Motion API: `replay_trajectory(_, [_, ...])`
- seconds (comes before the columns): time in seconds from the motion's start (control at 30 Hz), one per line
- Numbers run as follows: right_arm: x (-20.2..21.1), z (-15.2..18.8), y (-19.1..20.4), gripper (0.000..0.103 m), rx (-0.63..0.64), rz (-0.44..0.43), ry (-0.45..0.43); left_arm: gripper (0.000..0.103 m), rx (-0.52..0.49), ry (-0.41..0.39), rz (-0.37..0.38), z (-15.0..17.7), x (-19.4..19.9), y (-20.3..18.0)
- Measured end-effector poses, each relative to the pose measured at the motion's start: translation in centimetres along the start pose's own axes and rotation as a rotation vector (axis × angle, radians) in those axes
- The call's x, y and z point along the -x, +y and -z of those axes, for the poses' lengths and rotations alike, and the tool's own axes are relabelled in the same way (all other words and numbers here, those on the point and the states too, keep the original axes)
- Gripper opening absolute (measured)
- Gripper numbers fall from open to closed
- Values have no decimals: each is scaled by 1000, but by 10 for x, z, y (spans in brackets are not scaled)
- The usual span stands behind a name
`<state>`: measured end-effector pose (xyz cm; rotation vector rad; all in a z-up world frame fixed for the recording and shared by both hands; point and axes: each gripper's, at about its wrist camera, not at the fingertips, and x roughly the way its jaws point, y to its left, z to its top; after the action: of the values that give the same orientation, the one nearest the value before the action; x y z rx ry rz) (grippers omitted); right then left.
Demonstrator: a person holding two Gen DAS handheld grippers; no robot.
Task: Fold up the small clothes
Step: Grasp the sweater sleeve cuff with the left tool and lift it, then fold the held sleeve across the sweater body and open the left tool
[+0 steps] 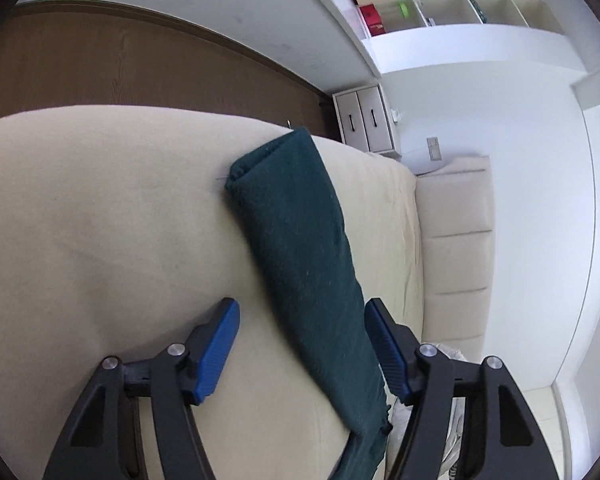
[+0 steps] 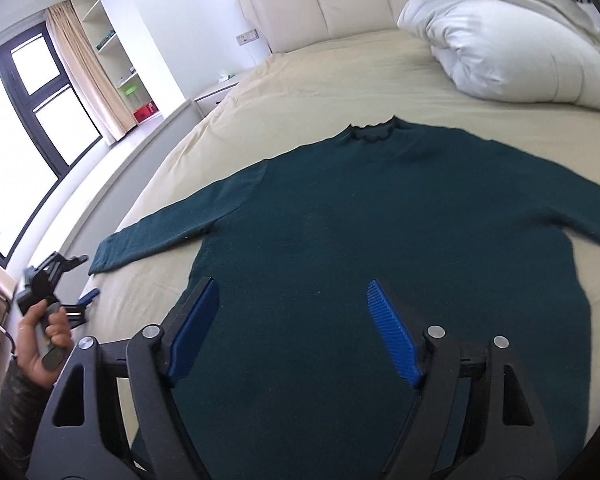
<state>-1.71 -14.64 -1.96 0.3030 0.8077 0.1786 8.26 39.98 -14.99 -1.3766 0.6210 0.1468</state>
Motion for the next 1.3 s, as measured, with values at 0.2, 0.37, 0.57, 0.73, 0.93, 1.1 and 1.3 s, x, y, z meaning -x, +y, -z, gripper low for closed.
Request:
replay_trajectory(0.2, [-26, 0, -6, 75, -20, -1, 19, 70, 72, -76, 15, -21, -12, 1])
replay_trajectory(0.37, [-28, 2, -20, 73, -37, 9, -8, 36, 69, -120, -56, -39, -23, -4])
replay_trajectory(0.57, [-14, 6, -59, 52, -98, 33, -34, 8, -193, -94, -154, -18, -43, -66])
replay_trajectory(0.73, [-4, 9, -92, 46, -156, 38, -58, 8, -481, -15, -152, 42, -72, -144])
replay_trajectory(0.93, [18, 13, -134, 46, -225, 54, -107, 8, -919, 133, -139, 190, -111, -225])
replay_trajectory(1.1, [35, 20, -167, 46, -276, 79, -127, 8, -1155, 260, -124, 313, -145, -231])
replay_trajectory(1.3, [44, 28, -202, 46, -322, 110, -138, 9, -1298, 324, -150, 400, -170, -218])
